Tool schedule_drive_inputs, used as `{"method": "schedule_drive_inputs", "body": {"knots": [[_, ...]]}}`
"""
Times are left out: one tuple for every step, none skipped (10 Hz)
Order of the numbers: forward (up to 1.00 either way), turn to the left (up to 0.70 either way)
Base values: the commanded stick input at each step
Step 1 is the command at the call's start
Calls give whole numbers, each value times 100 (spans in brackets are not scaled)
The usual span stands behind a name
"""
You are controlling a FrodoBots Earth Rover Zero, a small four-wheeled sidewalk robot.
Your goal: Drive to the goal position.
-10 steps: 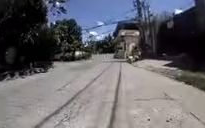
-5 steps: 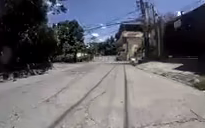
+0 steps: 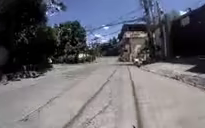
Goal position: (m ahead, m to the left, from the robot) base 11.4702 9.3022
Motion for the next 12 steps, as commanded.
{"method": "schedule_drive_inputs", "body": {"knots": [[100, -29], [100, -40], [100, -29], [100, 0], [100, 0], [100, 0], [100, 0], [100, 0], [100, 0], [100, 0], [100, 0], [100, 0]]}}
